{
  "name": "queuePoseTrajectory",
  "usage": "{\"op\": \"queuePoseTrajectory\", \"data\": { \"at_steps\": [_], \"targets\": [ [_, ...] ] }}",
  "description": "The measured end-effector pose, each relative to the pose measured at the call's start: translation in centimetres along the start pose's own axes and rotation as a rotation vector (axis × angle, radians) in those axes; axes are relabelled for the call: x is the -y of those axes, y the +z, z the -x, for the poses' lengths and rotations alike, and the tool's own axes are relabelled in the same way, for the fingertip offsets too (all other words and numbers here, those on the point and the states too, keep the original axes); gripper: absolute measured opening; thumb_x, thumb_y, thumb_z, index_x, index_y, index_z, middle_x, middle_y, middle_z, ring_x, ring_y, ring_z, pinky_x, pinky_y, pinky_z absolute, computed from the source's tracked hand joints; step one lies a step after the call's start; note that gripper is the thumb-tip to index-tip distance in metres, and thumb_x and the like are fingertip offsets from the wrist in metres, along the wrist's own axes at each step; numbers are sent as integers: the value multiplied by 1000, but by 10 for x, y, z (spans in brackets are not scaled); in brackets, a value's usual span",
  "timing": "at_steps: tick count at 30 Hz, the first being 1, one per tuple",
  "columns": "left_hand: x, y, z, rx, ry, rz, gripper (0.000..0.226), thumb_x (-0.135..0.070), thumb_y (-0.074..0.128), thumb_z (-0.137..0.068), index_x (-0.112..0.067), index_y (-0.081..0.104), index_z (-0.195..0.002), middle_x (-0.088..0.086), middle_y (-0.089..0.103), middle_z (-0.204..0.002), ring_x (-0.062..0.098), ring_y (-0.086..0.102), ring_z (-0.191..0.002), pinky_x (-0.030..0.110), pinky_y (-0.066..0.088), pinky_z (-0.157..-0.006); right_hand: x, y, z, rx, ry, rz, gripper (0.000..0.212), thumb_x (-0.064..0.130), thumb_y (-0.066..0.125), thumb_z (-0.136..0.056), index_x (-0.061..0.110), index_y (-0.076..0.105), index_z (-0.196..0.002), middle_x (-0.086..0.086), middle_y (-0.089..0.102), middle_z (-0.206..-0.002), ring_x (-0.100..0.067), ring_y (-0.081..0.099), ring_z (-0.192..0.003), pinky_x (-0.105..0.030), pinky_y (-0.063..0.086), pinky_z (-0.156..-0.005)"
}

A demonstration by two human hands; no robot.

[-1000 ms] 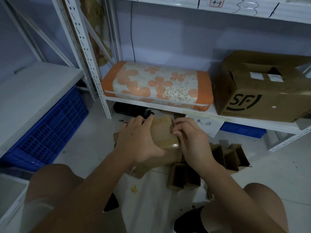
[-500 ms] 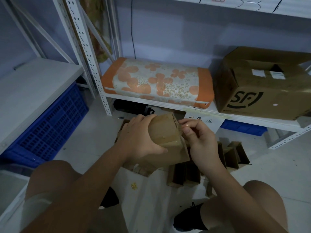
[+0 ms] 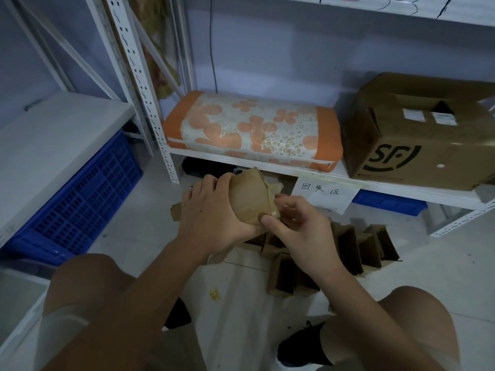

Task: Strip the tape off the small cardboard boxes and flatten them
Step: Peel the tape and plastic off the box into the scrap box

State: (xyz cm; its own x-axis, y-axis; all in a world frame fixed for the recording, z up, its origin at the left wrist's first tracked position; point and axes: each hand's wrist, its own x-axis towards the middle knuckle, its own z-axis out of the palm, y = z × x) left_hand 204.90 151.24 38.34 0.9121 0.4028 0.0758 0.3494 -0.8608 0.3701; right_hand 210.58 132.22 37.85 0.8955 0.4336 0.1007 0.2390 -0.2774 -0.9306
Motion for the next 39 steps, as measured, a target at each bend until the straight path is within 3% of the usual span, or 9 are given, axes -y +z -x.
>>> {"op": "queuePoseTrajectory", "data": {
  "at_steps": [4, 8, 12, 17, 24, 29, 32, 37, 39],
  "targets": [
    [-3, 7, 2, -63, -23, -57, 120, -92, 55, -52, -29, 29, -151, -1, 42, -132, 25, 40, -126, 42, 30, -103, -1, 12, 1, -247, -172, 133, 14, 11, 82, -83, 19, 78, -95, 12, 66, -100, 4, 62, -97, -8, 47, -84],
    [-2, 12, 3, -85, -32, -95, 119, -85, 70, -56, -26, 29, -151, 1, 42, -137, 26, 40, -128, 43, 31, -104, 2, 20, 1, -246, -131, 179, 16, 8, 73, -91, 24, 69, -89, 8, 66, -91, 3, 60, -90, -4, 42, -74],
    [13, 16, 0, 22, -20, 65, 120, -79, 76, -57, -25, 25, -152, 1, 39, -142, 27, 41, -130, 45, 38, -107, 2, 18, 1, -224, -110, 210, 10, 12, 65, -97, 20, 64, -93, 16, 63, -81, 0, 59, -74, -9, 40, -63],
    [13, 22, 4, 72, 6, 263, 134, -71, 79, -60, -31, 1, -161, 1, 26, -154, 28, 30, -141, 53, 34, -114, 3, 26, 5, -90, -345, 288, 9, 9, 63, -99, 15, 65, -93, 9, 63, -82, -6, 58, -74, -21, 46, -64],
    [22, 28, 12, 77, 43, 412, 124, -71, 80, -53, -29, 20, -152, -10, 31, -138, 16, 39, -128, 46, 47, -102, 2, 19, -4, 124, -507, 344, 14, 6, 54, -102, 12, 62, -91, 2, 59, -84, -17, 57, -78, -42, 48, -67],
    [28, 28, 19, 48, 228, 356, 116, -46, 93, -58, -31, 25, -150, -15, 31, -135, 15, 40, -127, 50, 46, -104, 3, 14, -8, 54, -250, 78, 21, 2, 49, -104, 15, 60, -92, -3, 66, -73, -14, 71, -68, -48, 60, -59],
    [28, 29, 17, -31, 256, 283, 116, -45, 92, -57, -27, 28, -152, -7, 35, -141, 18, 41, -128, 50, 43, -106, 5, 16, -5, 69, -194, -10, 23, 3, 49, -104, 20, 64, -99, -3, 69, -78, -16, 73, -75, -48, 63, -66],
    [31, 27, 13, -72, 209, 204, 117, -59, 80, -59, -29, 23, -157, -3, 38, -146, 23, 42, -132, 50, 39, -108, 8, 14, -3, 261, -64, -179, 37, 0, 48, -104, 19, 69, -127, -1, 72, -117, -15, 70, -108, -34, 56, -97],
    [28, 27, 14, -93, 195, 173, 117, -58, 80, -59, -29, 23, -158, -3, 39, -146, 24, 42, -132, 52, 39, -108, 7, 11, -3, 262, -45, -187, 37, -1, 53, -101, 22, 70, -124, -6, 74, -107, -13, 70, -106, -31, 54, -100]
  ]
}}
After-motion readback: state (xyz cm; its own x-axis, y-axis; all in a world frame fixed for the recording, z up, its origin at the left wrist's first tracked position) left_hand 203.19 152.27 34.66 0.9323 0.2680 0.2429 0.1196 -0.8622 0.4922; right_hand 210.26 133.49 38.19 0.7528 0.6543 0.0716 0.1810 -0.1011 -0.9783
